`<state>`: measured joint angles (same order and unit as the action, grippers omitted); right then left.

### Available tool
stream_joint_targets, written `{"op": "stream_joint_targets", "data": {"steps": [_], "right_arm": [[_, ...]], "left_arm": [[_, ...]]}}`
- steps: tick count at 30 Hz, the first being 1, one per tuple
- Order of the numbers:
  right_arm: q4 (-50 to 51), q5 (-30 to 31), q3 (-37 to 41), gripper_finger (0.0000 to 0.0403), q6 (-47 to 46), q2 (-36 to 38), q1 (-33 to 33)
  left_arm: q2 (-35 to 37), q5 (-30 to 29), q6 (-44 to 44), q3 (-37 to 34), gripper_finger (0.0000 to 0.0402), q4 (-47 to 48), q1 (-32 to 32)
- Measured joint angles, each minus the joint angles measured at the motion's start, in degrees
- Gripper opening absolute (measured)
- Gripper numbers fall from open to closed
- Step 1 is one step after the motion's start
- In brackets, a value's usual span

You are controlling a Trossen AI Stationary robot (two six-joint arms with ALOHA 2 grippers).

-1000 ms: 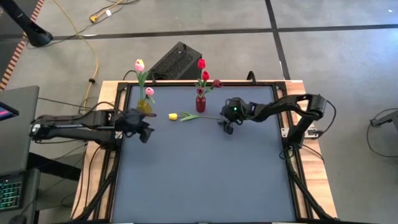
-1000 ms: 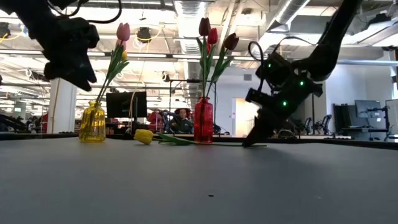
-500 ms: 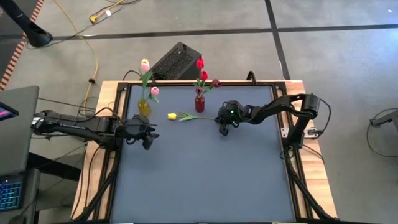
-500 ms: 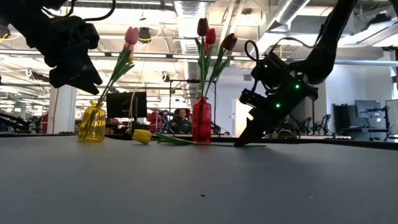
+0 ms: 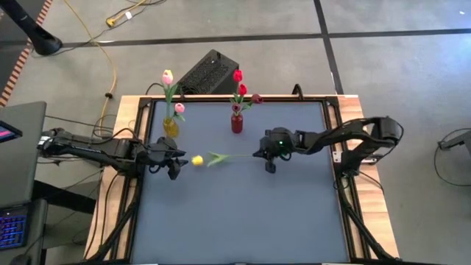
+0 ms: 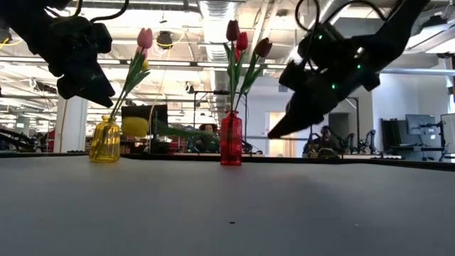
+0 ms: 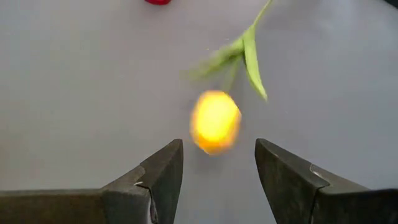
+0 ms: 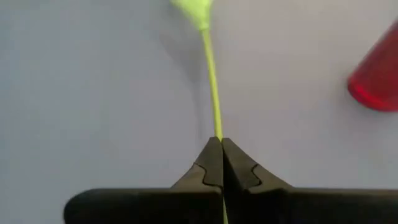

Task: Sort flowers into vase by color
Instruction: Put the yellow flower into the yellow flower vase

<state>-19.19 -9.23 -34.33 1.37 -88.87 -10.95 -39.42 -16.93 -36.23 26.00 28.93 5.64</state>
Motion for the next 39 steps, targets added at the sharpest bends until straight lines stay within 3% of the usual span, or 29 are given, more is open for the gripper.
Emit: {"op": "stream_joint_targets", "data": {"steps": [5,11,17,21,25,28,32,39], "right_arm": [[-4.47,-3.26,0.01,0.0016,-0.45,3.16,3.2],[-17.94,-6.23,3.02,0.0016,-3.09,3.25,5.66],[-36.16,-11.34,8.72,0.0016,-8.84,3.31,7.4],[-45.67,-18.56,10.06,0.0016,-6.46,3.31,11.63],[-47.05,-24.96,10.14,0.0016,1.07,3.33,15.92],[-47.28,-25.45,10.14,0.0016,3.39,3.33,18.17],[-46.64,-23.02,10.14,0.0016,2.69,3.35,18.44],[-28.83,0.63,10.13,0.0016,-5.12,3.39,12.21]], "left_arm": [[0.0,1.45,1.45,0.0,0.0187,0.02,0.7],[0.0,1.19,2.95,0.02,0.0187,0.02,3.96],[-0.72,-9.95,-0.12,0.02,0.0187,-0.03,10.01],[-2.05,-15.73,-1.15,0.04,0.0187,-0.95,12.84],[-3.82,-16.57,-0.24,0.07,0.0187,-3.98,13.86],[-5.21,-16.55,0.73,0.07,0.0187,-5.69,13.89],[-6.84,-17.24,4.22,0.07,0.0187,-8.34,13.62],[-10.49,-16.73,18.67,0.07,0.0187,-17.35,12.17]]}}
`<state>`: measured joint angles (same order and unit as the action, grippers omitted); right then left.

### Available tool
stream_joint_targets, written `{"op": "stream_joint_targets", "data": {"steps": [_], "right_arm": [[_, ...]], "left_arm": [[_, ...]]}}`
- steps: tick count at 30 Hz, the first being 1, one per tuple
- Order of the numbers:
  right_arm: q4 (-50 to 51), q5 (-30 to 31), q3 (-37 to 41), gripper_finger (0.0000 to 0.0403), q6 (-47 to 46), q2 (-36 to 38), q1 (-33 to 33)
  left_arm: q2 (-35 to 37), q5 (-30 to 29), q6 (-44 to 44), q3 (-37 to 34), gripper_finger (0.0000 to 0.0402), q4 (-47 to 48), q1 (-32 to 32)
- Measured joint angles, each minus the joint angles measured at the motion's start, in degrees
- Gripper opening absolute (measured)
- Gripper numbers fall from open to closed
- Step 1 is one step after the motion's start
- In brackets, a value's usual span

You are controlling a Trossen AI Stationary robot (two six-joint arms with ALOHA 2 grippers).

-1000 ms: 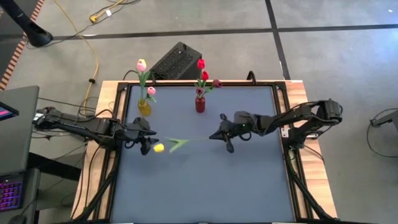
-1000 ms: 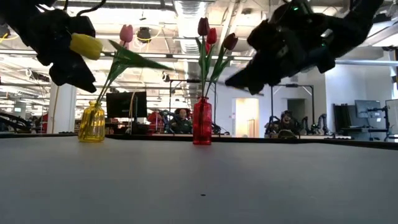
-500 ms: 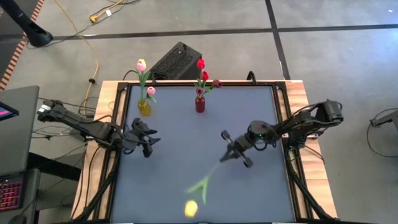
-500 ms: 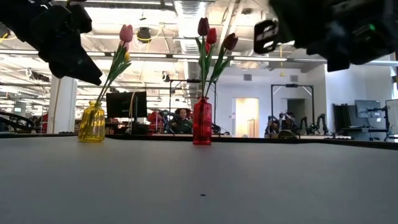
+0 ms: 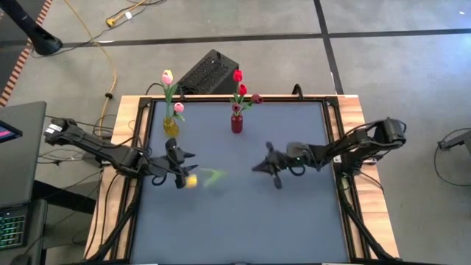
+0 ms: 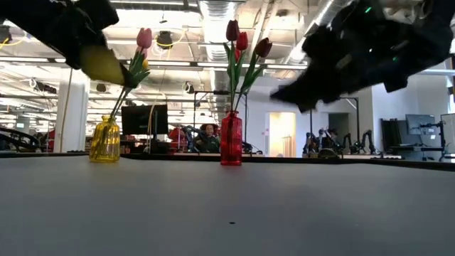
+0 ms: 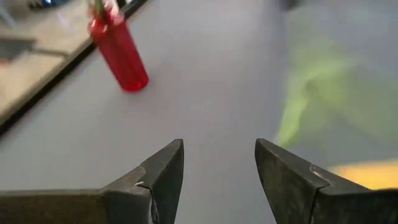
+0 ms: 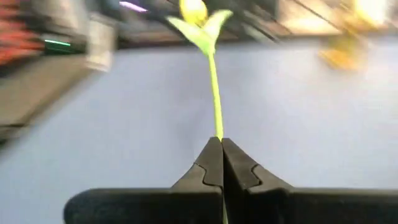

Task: Sort flowers into vase by color
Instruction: Put the yellow flower into the yellow flower vase

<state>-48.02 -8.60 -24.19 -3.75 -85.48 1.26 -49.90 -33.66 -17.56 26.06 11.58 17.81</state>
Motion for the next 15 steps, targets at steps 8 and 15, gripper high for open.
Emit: {"op": "stream_joint_targets", "data": {"steps": [8,15], "right_arm": [[12.87,2.62,-0.01,0.0016,-2.75,-0.02,-7.13],[19.79,5.92,-0.01,0.0016,-6.61,-0.03,-9.73]], "left_arm": [[-2.68,-1.25,7.35,-1.21,0.0187,-2.9,-3.63],[-1.74,5.27,7.71,-11.14,0.0187,-19.22,-7.95]]}}
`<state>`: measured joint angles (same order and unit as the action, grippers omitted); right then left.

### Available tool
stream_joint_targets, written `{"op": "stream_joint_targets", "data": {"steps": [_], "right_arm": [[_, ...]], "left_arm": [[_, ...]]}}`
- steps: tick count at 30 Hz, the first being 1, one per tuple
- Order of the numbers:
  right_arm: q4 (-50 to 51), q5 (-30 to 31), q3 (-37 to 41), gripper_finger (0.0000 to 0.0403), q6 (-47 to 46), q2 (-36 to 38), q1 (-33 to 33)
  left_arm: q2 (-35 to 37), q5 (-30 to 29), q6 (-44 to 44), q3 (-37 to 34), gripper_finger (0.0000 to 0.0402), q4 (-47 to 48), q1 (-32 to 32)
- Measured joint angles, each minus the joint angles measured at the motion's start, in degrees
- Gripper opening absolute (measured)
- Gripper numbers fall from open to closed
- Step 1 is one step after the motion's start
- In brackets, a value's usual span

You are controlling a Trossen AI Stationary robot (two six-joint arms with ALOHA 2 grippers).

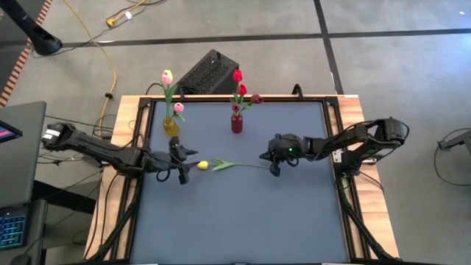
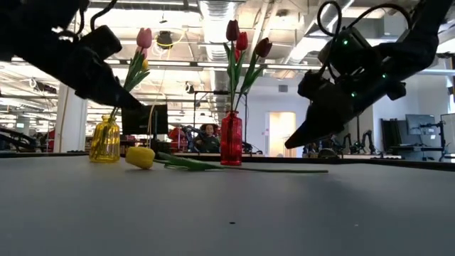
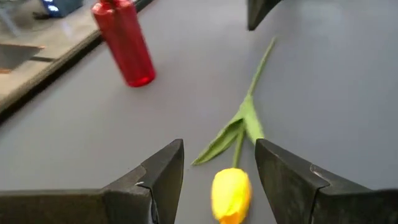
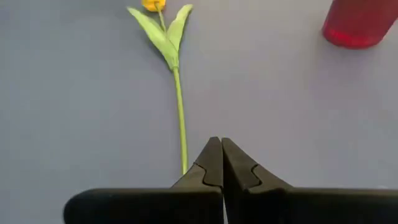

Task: Sort flowers into vase by color
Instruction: Put the yellow flower into the yellow flower vase

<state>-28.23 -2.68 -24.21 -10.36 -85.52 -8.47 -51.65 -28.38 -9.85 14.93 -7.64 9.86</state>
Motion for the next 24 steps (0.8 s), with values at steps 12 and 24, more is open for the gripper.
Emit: {"op": "stream_joint_targets", "data": {"steps": [12,24], "right_arm": [[-5.95,2.86,-5.05,0.0188,1.81,-3.28,4.22],[-1.66,2.8,-20.27,0.0265,6.33,-20.83,5.62]], "left_arm": [[0.06,7.2,2.83,-1.39,0.0187,-6.93,-4.04],[0.06,8.75,3.15,-0.8,0.0187,-4.42,-4.12]]}}
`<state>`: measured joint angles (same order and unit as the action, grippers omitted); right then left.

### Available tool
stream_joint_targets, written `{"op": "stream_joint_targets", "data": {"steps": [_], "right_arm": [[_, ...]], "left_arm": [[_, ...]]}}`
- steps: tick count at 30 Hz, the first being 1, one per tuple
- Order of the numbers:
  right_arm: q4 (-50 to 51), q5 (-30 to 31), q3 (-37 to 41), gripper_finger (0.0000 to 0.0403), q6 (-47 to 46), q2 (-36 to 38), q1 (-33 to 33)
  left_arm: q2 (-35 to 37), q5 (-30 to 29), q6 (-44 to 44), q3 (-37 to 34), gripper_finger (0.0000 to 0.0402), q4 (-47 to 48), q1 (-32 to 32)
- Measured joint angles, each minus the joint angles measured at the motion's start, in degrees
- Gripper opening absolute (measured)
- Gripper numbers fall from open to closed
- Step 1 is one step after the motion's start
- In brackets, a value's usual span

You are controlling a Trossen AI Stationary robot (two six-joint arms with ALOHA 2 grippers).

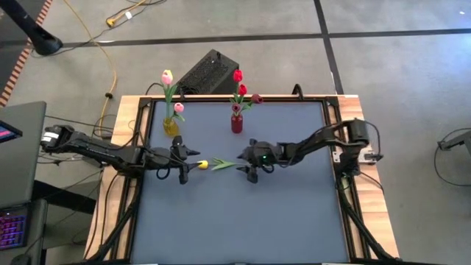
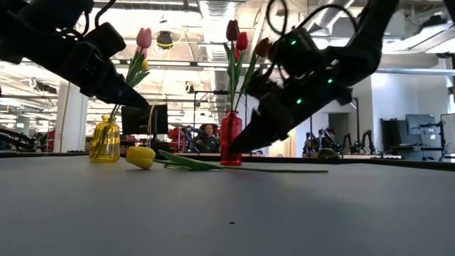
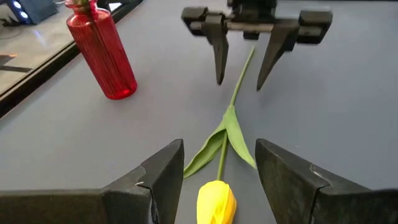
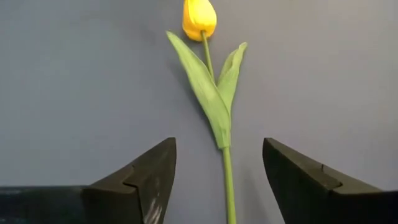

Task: Sort flowers into vase by color
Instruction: Put the yellow flower into the yellow flower vase

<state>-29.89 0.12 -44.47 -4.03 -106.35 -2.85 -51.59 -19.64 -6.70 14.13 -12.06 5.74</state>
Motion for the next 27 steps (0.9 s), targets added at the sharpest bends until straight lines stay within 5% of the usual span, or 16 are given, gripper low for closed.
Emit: {"op": "stream_joint_targets", "data": {"steps": [14,27], "right_arm": [[-0.99,0.94,-3.0,0.0207,-0.22,-8.87,-0.21],[7.18,1.77,-3.1,0.0029,-1.15,-7.91,0.15]], "left_arm": [[0.0,1.62,-0.11,-0.02,0.0187,1.15,0.0],[0.0,2.66,-1.08,-0.02,0.0187,1.17,0.0]]}}
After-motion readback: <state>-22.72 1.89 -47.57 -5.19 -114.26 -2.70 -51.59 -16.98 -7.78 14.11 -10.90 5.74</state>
